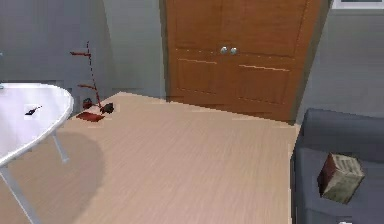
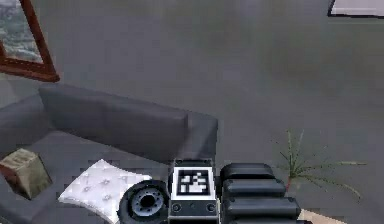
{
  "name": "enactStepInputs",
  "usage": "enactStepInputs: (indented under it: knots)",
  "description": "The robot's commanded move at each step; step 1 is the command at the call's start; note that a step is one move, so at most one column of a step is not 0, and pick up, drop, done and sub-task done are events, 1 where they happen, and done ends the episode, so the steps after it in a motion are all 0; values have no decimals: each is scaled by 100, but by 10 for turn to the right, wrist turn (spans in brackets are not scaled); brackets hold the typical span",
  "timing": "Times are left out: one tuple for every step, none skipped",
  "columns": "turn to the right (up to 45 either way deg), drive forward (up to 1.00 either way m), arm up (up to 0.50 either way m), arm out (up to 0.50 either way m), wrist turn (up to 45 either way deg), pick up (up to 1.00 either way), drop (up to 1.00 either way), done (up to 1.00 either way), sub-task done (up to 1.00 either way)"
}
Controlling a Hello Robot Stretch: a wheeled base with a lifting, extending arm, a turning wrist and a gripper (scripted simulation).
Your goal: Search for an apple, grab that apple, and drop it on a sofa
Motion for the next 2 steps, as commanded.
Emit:
enactStepInputs:
  knots:
    - [0, 10, 0, 0, 0, 0, 0, 0, 0]
    - [210, 0, 0, 0, 0, 0, 0, 0, 0]
